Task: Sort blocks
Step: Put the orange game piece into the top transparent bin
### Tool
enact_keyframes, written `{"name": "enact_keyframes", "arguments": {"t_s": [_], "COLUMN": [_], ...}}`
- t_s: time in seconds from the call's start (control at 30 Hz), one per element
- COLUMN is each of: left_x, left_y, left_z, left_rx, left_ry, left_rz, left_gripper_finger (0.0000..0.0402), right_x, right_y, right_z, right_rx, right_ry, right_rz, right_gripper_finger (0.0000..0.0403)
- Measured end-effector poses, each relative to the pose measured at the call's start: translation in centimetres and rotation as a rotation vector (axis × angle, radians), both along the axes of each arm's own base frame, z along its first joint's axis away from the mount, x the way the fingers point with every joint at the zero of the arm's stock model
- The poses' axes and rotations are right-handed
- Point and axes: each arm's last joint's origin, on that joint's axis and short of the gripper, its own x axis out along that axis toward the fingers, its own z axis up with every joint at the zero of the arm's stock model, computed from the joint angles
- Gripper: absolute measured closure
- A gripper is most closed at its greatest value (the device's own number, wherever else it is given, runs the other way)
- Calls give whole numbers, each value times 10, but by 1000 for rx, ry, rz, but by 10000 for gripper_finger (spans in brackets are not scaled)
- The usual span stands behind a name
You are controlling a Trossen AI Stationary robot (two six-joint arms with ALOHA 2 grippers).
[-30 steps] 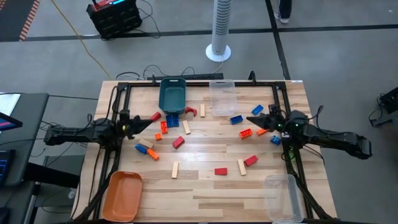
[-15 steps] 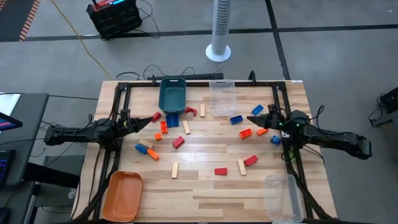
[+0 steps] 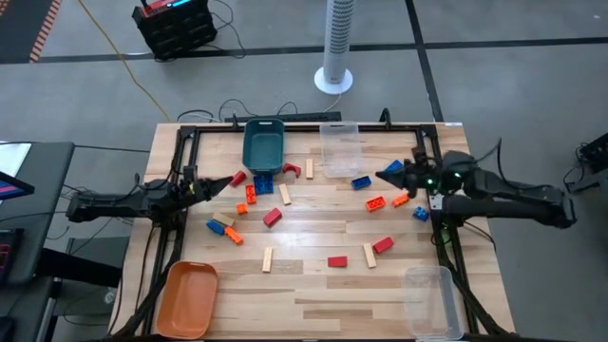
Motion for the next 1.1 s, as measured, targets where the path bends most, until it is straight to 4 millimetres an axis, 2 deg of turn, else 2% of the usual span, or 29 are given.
{"name": "enact_keyframes", "arguments": {"t_s": [0.1,0.23,0.4,0.53,0.67,0.83,0.97,1.1], "left_x": [-7,-11,-8,2,15,27,36,40], "left_y": [0,0,0,0,0,-1,-1,-2], "left_z": [31,60,89,106,117,127,132,136], "left_rx": [87,160,171,173,177,189,211,221], "left_ry": [44,252,422,506,601,704,769,809], "left_rz": [7,18,9,-1,-23,-38,-57,-92], "left_gripper_finger": [401,401,401,396,372,322,278,251], "right_x": [14,33,52,62,68,78,90,103], "right_y": [-1,0,5,8,11,10,9,8], "right_z": [11,15,6,-5,-18,-35,-52,-73], "right_rx": [-62,-157,-254,-288,-322,-401,-455,-483], "right_ry": [164,414,727,876,982,1089,1153,1228], "right_rz": [38,135,300,399,481,607,704,792], "right_gripper_finger": [392,371,316,262,204,141,113,106]}}
